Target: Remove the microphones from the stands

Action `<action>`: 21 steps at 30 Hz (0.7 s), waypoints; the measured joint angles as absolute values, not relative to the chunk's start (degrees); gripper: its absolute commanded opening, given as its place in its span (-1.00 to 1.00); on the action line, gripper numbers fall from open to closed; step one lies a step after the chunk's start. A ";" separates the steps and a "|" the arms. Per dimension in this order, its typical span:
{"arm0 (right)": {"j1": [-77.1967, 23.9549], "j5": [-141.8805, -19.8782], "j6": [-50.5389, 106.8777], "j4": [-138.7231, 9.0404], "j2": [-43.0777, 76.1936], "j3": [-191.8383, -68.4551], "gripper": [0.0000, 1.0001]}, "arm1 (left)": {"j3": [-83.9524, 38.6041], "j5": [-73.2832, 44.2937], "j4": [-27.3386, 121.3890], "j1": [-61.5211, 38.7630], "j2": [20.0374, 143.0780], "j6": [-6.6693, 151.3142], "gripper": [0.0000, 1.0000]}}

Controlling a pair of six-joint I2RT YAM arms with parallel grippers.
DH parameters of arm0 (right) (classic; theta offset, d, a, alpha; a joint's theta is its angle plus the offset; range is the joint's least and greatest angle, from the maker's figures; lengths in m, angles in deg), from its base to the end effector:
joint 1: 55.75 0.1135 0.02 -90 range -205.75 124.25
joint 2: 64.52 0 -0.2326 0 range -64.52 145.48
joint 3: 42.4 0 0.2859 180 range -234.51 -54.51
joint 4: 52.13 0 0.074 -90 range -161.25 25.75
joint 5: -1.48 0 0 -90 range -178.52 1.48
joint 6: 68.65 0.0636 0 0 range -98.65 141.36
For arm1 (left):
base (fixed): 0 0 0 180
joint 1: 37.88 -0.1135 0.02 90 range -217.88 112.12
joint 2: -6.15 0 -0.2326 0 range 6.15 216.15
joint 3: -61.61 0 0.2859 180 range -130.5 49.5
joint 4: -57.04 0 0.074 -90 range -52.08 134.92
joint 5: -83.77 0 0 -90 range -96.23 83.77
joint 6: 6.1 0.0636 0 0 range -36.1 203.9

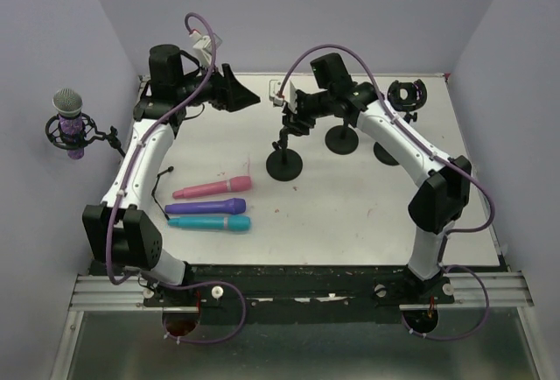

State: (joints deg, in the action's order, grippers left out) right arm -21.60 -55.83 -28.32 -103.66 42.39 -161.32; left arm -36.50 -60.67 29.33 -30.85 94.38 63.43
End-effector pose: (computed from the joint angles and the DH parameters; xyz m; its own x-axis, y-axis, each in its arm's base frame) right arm 0.3661 0.2898 0.3144 0.2822 -0.5838 -0.7612 -0.9304 0.0271 -0.3656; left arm 0.3908 -0.1003 0.3611 -0.5784 -0.1336 -0.8047 0.6805 0.4650 -0.5663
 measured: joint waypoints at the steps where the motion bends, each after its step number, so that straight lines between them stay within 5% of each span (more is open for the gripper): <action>1: -21.60 -55.68 -28.97 -103.91 43.05 -161.40 0.08 | -36.11 -60.58 28.98 -31.38 93.13 63.63 0.54; 13: -21.36 -54.24 -38.74 -109.85 49.95 -164.05 -0.33 | -29.57 -59.12 25.72 -32.14 84.02 67.43 0.54; 21: -20.88 -61.28 -31.99 -110.13 54.13 -170.67 -0.55 | -28.61 -58.46 25.30 -32.14 83.84 68.04 0.54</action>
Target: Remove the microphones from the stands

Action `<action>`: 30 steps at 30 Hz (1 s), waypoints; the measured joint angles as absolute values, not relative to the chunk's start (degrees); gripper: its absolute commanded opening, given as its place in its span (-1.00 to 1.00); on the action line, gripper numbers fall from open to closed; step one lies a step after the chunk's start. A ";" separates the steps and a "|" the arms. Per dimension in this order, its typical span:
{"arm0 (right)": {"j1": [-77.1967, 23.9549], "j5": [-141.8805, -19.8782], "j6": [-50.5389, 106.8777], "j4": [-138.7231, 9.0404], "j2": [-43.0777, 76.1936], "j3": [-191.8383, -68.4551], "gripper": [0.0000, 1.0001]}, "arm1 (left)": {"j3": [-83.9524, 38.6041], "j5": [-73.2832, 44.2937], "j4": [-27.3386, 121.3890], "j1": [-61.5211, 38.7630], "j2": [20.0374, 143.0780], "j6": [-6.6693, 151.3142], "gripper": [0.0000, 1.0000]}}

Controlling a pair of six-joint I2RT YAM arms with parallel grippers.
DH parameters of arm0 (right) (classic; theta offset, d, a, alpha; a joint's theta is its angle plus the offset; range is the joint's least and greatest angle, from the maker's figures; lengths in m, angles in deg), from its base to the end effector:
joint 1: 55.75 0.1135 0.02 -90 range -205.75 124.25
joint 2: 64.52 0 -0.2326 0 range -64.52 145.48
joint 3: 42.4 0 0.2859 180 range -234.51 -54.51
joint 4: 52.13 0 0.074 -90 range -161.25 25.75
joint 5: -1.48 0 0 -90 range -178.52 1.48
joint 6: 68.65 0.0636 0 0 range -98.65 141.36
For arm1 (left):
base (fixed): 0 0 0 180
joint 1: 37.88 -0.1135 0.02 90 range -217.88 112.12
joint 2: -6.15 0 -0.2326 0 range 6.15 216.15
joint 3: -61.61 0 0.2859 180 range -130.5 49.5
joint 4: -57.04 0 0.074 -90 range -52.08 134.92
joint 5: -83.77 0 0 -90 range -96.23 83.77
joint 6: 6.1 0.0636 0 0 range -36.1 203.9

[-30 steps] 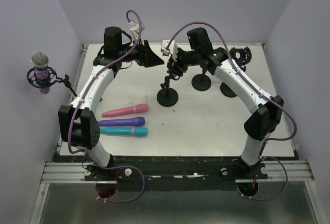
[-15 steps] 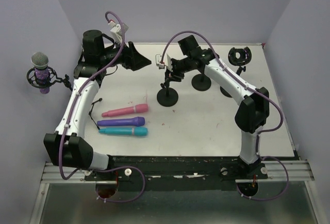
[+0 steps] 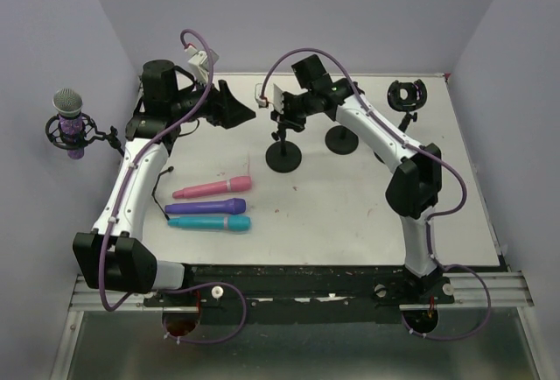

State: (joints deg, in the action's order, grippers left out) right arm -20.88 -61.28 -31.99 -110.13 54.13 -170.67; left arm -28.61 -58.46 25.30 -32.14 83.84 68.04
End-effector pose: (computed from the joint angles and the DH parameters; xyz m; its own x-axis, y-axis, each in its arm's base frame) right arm 0.3937 0.3098 0.2678 0.2416 -0.7009 -0.6711 -0.9444 -0.0111 -0.3285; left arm 0.3494 -0.0856 0.3656 -0.5346 -0.1145 -0.8373 0.6839 0.5234 -0.5083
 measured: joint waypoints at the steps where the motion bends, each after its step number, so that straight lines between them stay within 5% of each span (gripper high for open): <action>1: -20.83 -62.85 -30.72 -109.61 55.07 -172.00 -0.55 | -28.57 -58.46 25.28 -32.14 83.78 68.07 0.54; 16: -21.49 -76.29 -19.94 -106.29 59.31 -177.95 -0.53 | -28.83 -55.49 21.52 -32.14 81.46 71.17 0.55; 21: -23.26 -77.78 -18.30 -106.53 60.44 -179.81 0.03 | -29.81 -50.33 17.22 -32.14 75.34 77.27 0.55; 23: -23.63 -77.93 -17.61 -106.83 60.44 -179.85 0.30 | -29.86 -48.28 15.62 -32.14 72.15 80.13 0.97; 24: -23.85 -77.80 -17.12 -106.99 60.44 -179.92 0.39 | -29.90 -46.85 14.66 -32.12 69.72 82.75 0.97; 30: -24.46 -76.14 -14.61 -106.92 59.26 -180.03 0.71 | -34.01 -36.49 9.02 -32.03 60.43 97.20 0.97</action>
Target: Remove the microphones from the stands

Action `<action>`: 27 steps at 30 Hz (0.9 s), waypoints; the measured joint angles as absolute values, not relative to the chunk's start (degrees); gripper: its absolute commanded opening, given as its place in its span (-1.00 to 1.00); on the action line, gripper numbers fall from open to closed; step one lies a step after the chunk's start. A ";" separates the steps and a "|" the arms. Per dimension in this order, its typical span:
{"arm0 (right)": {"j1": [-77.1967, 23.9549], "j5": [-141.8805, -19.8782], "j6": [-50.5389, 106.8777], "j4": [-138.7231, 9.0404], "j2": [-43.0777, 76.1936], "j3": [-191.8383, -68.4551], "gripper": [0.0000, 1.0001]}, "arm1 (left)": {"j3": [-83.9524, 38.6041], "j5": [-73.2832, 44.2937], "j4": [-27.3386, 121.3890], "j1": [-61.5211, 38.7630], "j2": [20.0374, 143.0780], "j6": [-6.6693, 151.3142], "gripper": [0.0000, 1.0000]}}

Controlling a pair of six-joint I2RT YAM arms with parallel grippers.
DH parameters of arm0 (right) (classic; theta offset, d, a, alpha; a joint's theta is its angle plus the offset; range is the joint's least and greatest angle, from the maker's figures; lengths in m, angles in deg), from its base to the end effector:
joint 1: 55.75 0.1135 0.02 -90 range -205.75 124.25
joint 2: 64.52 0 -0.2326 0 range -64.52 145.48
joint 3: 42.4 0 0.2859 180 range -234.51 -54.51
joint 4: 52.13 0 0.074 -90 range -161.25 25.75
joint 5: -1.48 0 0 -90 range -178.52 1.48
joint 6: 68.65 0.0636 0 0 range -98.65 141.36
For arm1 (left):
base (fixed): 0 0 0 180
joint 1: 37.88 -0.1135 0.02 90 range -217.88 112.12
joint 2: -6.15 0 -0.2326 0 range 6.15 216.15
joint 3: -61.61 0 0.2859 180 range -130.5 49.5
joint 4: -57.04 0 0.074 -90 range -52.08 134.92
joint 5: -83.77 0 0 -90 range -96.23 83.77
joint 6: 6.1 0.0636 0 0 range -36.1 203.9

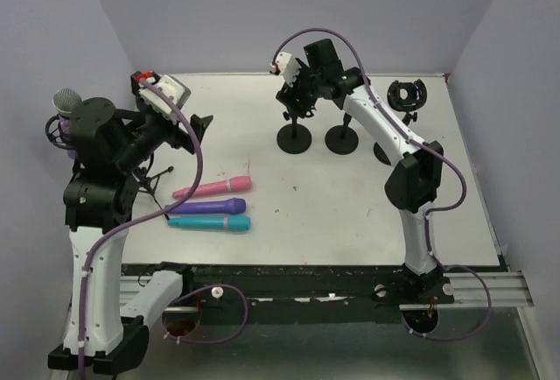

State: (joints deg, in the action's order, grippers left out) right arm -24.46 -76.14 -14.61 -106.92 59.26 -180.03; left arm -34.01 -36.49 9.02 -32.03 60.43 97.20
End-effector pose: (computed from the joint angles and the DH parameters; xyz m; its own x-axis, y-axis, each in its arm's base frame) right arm 0.4456 0.2868 0.2861 -0.0741 -0.7162 -0.6939 -0.8515 0.4077 -0.3299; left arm 0.2225 -0.0550 0.4762 0.0222 0.1975 -0.9801 0.5968 0.7838 0.1714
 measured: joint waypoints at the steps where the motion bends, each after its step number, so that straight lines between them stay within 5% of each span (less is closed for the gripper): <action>1: -24.46 -75.59 -14.30 -106.66 58.63 -179.98 0.71 | -35.47 -34.27 8.37 -32.18 59.78 99.63 0.97; 8: -24.42 -71.79 -11.44 -102.92 52.82 -179.81 0.72 | -41.16 -16.47 9.81 -37.45 56.56 111.04 0.97; 15: -24.42 -69.23 -8.88 -101.61 52.23 -180.77 0.72 | -28.52 -1.35 15.19 -48.01 48.39 112.61 0.97; 27: -24.31 -66.54 -6.04 -101.63 52.82 -182.02 0.71 | -16.70 3.59 24.08 -58.09 49.57 108.17 0.96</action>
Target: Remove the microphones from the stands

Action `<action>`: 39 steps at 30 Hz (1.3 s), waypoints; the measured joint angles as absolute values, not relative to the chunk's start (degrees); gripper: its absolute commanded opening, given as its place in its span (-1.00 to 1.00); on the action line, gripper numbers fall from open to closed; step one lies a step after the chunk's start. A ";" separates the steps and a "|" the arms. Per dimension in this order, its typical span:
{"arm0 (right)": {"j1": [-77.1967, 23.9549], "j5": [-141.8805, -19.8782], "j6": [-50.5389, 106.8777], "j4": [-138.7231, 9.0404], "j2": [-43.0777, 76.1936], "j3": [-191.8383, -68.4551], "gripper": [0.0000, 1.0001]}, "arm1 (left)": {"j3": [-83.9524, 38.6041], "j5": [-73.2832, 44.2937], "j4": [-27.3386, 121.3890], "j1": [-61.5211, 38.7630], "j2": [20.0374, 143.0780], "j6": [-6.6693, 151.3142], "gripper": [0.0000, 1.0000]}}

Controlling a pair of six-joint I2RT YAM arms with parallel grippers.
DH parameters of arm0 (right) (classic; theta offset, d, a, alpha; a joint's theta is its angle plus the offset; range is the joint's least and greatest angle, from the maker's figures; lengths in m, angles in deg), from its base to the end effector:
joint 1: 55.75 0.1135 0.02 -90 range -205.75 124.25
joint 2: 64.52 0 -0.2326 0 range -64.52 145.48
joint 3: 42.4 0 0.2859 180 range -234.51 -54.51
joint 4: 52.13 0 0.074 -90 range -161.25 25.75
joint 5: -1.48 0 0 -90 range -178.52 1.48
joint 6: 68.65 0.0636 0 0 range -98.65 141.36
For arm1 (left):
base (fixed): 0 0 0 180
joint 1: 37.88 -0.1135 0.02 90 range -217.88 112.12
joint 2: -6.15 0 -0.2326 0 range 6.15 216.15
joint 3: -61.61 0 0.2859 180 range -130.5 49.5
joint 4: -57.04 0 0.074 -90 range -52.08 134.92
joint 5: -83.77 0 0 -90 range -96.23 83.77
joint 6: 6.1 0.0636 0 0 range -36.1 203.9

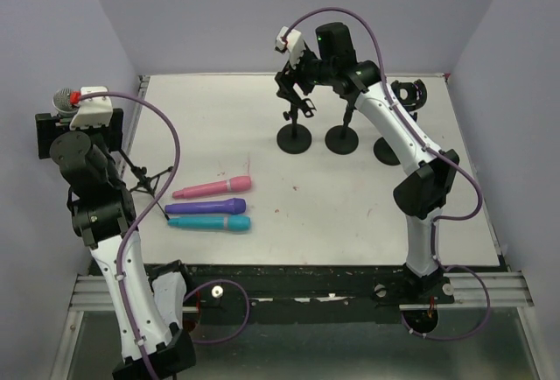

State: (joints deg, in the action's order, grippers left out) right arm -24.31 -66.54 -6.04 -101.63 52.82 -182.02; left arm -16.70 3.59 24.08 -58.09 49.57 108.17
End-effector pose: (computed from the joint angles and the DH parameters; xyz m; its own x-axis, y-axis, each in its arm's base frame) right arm 0.4224 0.2861 0.3677 0.0067 -0.4959 -0.8683 -0.8611 0.4386 -0.2571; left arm 0.2047 0.0869 0.4415 -0.1769 0.3665 -0.9135 -0.4691 0.7845 0.4056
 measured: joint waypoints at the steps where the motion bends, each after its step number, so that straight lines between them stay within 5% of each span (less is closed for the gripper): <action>1: -24.31 -66.52 -5.93 -101.61 52.82 -182.02 0.71 | -16.39 3.37 24.96 -58.74 49.88 107.69 0.94; 17: -24.31 -66.72 -5.72 -101.61 52.82 -181.95 0.71 | -13.44 -7.36 36.89 -64.01 58.23 102.45 0.05; 29: -24.31 -67.50 -5.76 -101.61 52.82 -181.12 0.69 | -17.90 -18.40 38.79 -62.11 62.90 98.82 -0.27; 39: -24.31 -68.58 -7.27 -101.59 52.79 -180.97 0.69 | -22.97 -25.76 38.27 -49.65 67.86 96.63 -0.46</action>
